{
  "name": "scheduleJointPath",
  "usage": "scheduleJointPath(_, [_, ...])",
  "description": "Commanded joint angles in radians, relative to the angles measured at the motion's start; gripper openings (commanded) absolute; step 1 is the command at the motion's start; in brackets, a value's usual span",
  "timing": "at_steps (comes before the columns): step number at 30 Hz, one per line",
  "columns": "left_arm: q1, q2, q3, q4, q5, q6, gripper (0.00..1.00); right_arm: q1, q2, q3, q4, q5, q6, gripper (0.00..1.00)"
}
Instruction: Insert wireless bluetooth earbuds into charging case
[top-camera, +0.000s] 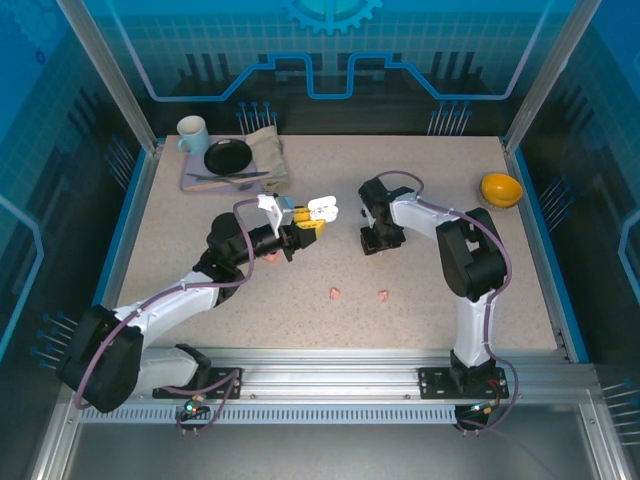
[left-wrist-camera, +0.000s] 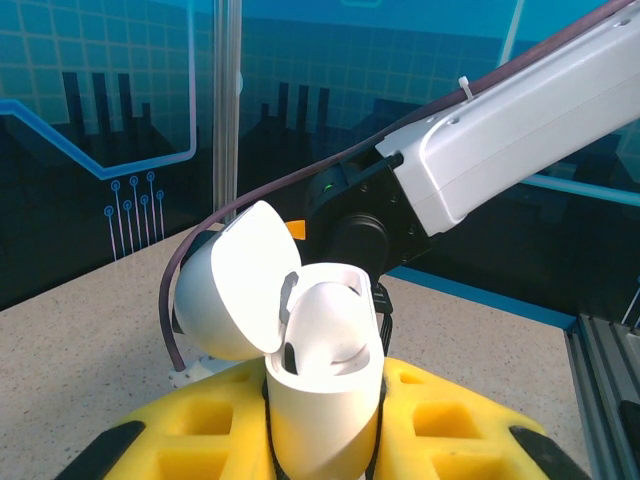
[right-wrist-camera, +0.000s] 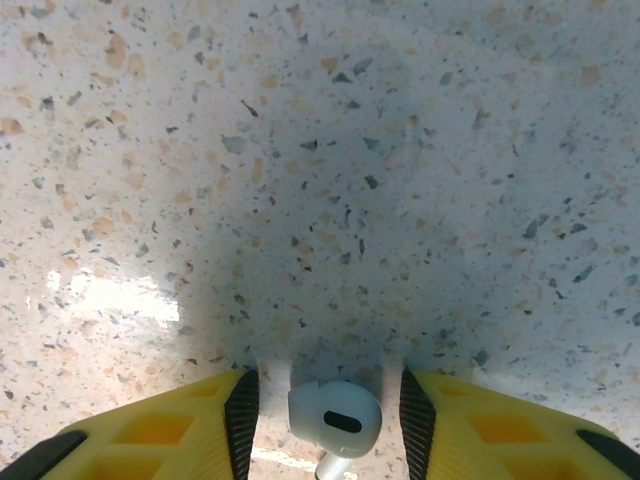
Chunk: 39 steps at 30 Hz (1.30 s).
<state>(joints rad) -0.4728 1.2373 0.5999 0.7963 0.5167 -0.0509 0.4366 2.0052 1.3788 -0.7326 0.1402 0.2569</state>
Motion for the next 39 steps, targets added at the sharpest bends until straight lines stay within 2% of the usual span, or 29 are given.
scheduleJointPath(1, [0.008,0.006,0.034,0.02,0.006,0.01,0.0,-0.01,0.012,-0.008,-0.024,0.007,-0.013,0.44])
scheduleJointPath(24, [0.008,0.025,0.045,0.028,0.012,-0.005,0.0,-0.034,0.008,-0.004,-0.025,0.005,0.019,0.29])
scheduleJointPath(28, [0.008,0.028,0.046,0.03,0.013,-0.006,0.0,-0.035,0.003,-0.003,-0.024,0.004,0.021,0.29])
scheduleJointPath(33, [0.008,0.033,0.049,0.034,0.013,-0.009,0.0,-0.036,0.007,0.0,-0.019,0.001,0.043,0.36])
scheduleJointPath(39, [0.008,0.037,0.05,0.035,0.014,-0.008,0.0,-0.038,0.016,0.008,-0.012,-0.014,0.079,0.38])
